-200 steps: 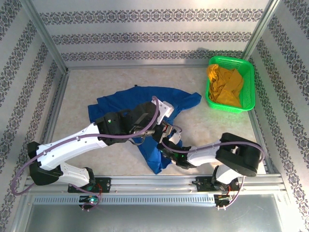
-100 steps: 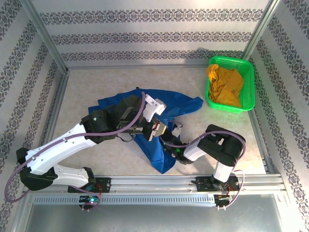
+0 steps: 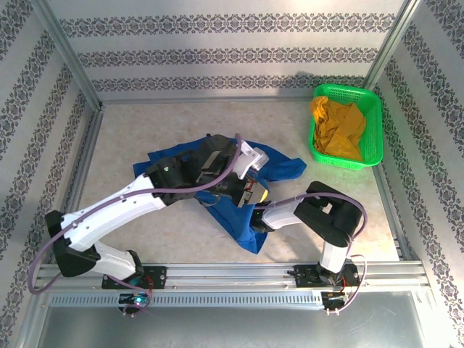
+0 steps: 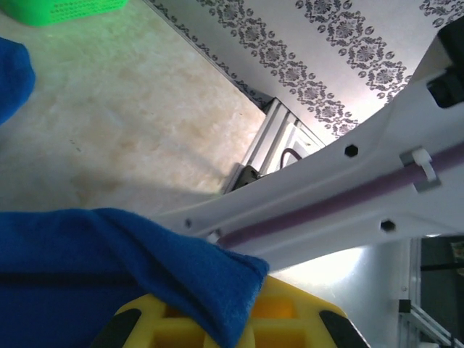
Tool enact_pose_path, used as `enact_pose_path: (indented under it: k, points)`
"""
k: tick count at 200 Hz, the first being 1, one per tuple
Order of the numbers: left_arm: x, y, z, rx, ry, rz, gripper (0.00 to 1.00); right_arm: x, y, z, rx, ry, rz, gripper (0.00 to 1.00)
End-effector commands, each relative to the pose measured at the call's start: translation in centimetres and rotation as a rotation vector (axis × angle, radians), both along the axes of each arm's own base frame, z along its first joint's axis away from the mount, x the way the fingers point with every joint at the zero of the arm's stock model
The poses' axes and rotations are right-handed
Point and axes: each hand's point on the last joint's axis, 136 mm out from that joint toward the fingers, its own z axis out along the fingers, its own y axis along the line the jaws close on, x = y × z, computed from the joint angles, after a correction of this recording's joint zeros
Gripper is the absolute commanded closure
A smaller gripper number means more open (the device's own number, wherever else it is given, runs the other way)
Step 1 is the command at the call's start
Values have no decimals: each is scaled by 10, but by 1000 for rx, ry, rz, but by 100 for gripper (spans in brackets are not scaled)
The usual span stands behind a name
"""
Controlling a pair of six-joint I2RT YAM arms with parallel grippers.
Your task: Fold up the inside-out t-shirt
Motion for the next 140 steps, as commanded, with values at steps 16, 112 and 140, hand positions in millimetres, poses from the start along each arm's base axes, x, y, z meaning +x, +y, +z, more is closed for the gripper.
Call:
enact_pose_path:
  k: [16, 112, 140]
  points:
    - [-8, -16, 59, -210, 16, -56, 100, 7, 1, -36, -125, 110, 39, 63]
    - [-45, -44, 102, -319, 62, -177, 100, 64, 3, -39, -155, 147, -4, 30]
    - [-56, -46, 118, -395, 83, -210, 100, 82, 0, -41, -244, 166, 49, 22]
